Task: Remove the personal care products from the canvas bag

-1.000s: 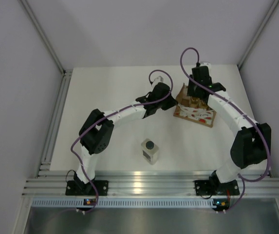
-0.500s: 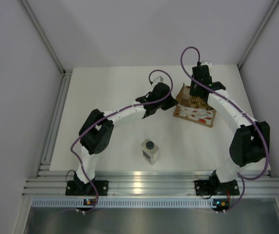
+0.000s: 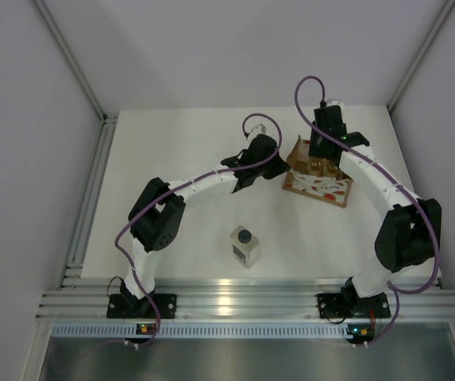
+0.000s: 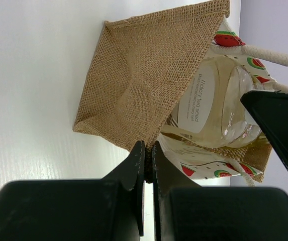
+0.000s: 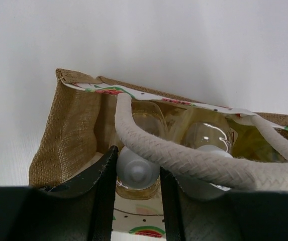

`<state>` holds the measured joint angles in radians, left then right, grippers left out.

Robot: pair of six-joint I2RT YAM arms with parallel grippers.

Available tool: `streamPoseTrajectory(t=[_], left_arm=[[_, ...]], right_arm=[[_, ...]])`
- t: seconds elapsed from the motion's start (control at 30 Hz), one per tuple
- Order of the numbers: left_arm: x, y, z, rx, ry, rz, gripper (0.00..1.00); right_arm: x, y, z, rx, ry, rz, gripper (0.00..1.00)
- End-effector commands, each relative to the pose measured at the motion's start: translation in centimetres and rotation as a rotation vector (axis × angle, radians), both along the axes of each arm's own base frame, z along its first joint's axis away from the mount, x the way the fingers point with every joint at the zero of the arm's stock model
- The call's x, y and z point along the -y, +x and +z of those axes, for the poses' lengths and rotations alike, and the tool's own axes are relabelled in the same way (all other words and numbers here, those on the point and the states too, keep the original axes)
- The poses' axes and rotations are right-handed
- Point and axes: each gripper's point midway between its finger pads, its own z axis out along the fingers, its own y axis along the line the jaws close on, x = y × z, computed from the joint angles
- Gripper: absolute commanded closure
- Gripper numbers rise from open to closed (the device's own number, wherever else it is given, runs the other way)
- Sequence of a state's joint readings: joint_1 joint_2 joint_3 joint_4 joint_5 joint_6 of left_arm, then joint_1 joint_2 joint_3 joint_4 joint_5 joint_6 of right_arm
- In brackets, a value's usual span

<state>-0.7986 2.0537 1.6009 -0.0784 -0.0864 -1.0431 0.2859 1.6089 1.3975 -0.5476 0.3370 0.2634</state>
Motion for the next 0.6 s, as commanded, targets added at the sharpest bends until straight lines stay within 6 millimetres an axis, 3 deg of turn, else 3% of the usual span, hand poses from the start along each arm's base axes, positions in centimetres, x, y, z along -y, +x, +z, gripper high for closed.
streamPoseTrajectory(t=[0.0, 0.37, 0.57], left_arm=[[-2.0, 0.8, 1.8, 0.028, 0.032, 0.036, 1.0], [-1.9, 0.8, 1.8, 0.023, 0.027, 0.039, 1.0], [-1.8, 0.8, 1.7, 0.02, 0.027, 0.038, 1.0]], right_arm=[[-0.5, 0.8, 8.8, 0.213, 0.054, 0.022, 1.0], [-0.9, -0.7, 14.7, 0.329, 0.084, 0.058, 1.0], [-2.5, -3.0, 19.0, 0.416, 0.11, 0.133, 1.0]])
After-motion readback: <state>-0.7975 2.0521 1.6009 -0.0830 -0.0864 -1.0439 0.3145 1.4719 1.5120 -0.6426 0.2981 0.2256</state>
